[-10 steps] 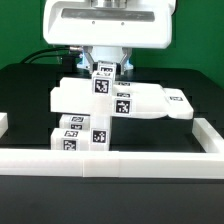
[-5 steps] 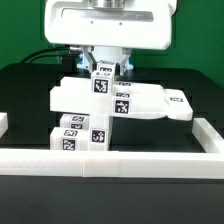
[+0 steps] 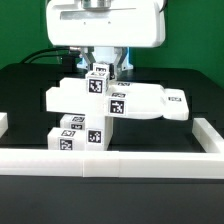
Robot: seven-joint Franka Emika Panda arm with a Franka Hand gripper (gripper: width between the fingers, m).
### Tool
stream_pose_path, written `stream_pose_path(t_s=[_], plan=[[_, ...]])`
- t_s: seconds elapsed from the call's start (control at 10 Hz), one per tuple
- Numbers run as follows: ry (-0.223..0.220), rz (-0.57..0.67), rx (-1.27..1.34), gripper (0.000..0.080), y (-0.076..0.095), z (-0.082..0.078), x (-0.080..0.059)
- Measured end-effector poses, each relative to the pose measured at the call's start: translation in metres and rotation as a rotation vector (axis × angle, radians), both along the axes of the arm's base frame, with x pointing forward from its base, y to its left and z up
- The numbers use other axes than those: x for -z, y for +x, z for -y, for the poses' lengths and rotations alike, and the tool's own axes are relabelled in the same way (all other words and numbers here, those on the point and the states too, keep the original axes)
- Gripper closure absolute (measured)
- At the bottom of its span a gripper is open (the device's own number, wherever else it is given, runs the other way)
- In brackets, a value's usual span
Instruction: Assemble chair
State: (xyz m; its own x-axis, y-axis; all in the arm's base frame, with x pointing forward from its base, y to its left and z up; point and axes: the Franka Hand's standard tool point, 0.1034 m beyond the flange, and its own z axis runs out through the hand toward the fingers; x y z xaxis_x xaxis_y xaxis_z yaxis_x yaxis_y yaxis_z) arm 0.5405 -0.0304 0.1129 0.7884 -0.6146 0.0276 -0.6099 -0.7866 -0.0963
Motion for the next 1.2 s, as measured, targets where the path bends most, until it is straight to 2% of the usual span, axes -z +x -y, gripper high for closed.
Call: stream_pose_path(t_s=[0.5,0.7,0.9,1.0,1.1,1.2], plan=[[0.037,-0.016,0.304,0.0515,0.0,-0.001,0.0002],[0.084,-0.014,0.49,0.0515,-0.0006,0.0022,0.0011],[0.103,-0.011,0.606,0.0515,0.0013,0.0025,0.0009],[0.104,-0.012,0.62,0.0515,0.0013,0.0024,0.0009],[0.102,-0.011,0.6,0.046,0.0013,0.0024,0.001],[0.097,-0.01,0.563,0.046,0.0015,0.002,0.0012]])
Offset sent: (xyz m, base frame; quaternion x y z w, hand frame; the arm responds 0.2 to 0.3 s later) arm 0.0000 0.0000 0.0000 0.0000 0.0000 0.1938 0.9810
